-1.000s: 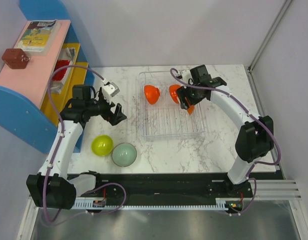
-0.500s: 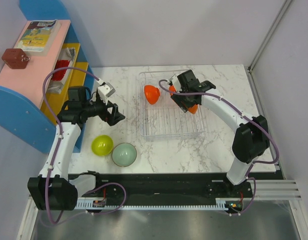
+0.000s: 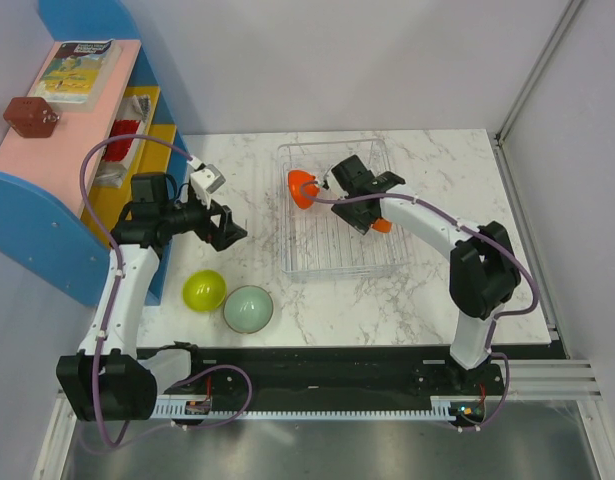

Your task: Load the bowls into the dish rack

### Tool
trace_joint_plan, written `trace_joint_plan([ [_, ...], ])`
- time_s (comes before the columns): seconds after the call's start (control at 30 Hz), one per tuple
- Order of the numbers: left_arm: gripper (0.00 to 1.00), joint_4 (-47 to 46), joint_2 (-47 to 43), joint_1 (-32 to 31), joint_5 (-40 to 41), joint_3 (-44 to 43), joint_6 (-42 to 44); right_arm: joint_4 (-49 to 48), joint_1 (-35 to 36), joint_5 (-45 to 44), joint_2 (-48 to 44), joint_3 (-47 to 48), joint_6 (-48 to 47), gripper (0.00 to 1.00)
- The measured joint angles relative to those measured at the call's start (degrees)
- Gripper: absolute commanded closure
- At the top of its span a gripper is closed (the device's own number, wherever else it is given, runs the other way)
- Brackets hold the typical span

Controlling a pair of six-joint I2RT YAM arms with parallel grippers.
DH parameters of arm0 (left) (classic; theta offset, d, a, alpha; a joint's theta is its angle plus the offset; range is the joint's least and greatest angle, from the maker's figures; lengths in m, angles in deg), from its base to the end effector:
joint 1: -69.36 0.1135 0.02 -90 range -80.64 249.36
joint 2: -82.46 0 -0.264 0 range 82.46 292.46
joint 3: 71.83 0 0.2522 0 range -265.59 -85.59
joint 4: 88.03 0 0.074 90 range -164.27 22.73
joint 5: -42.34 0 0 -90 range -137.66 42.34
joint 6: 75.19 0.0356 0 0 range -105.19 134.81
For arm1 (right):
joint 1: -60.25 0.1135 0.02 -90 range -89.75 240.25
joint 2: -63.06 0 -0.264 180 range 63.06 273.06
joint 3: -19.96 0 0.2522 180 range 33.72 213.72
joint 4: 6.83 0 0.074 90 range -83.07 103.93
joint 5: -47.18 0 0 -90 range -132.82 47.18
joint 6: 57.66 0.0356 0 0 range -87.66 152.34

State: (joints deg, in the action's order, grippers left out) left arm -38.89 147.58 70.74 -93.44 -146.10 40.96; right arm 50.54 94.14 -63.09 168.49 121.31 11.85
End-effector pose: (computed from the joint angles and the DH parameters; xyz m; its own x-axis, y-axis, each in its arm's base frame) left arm 0.2342 -0.0199 0.3296 -0.3422 0.2992 -0.8907 0.7608 0.6445 -0.0758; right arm 0.3332 0.2090 0.2557 -0.5481 -0.7637 -0.3412 -0.6165 0.6445 -0.4524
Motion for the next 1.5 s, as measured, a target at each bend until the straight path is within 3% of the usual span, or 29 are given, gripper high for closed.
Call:
trace_joint_plan([
  [0.4,0.0,0.0,0.0,0.1,-1.0,0.3,-0.2,-2.4,3.8,-7.5,4.4,-0.6,-2.1,1.0],
  [0.47,0.0,0.0,0.0,0.2,-1.0,0.3,-0.2,-2.5,4.3,-8.6,4.8,-0.6,-2.3,0.95],
  [0.6,0.0,0.0,0.0,0.2,-1.1,0.3,-0.2,-2.8,5.4,-10.9,5.8,-0.7,-3.0,0.7],
  [0.63,0.0,0.0,0.0,0.2,-1.2,0.3,-0.2,-2.9,5.7,-11.5,6.1,-0.7,-3.3,0.57],
  [0.73,0.0,-0.1,0.0,0.2,-1.2,0.5,-0.2,-3.2,6.4,-12.9,6.6,-1.0,-4.0,0.33],
  [0.9,0.0,-0.1,0.0,0.4,-1.3,0.5,-0.2,-3.6,7.1,-14.3,7.0,-1.6,-4.9,0.17],
  [1.0,0.0,-0.1,0.0,0.5,-1.3,0.5,-0.2,-3.4,7.1,-13.3,7.2,-2.5,-4.9,0.02],
  [1.5,0.0,-0.2,-0.7,0.9,-1.3,0.6,-0.2,-1.9,7.1,-11.0,8.3,-4.2,-4.9,0.02],
])
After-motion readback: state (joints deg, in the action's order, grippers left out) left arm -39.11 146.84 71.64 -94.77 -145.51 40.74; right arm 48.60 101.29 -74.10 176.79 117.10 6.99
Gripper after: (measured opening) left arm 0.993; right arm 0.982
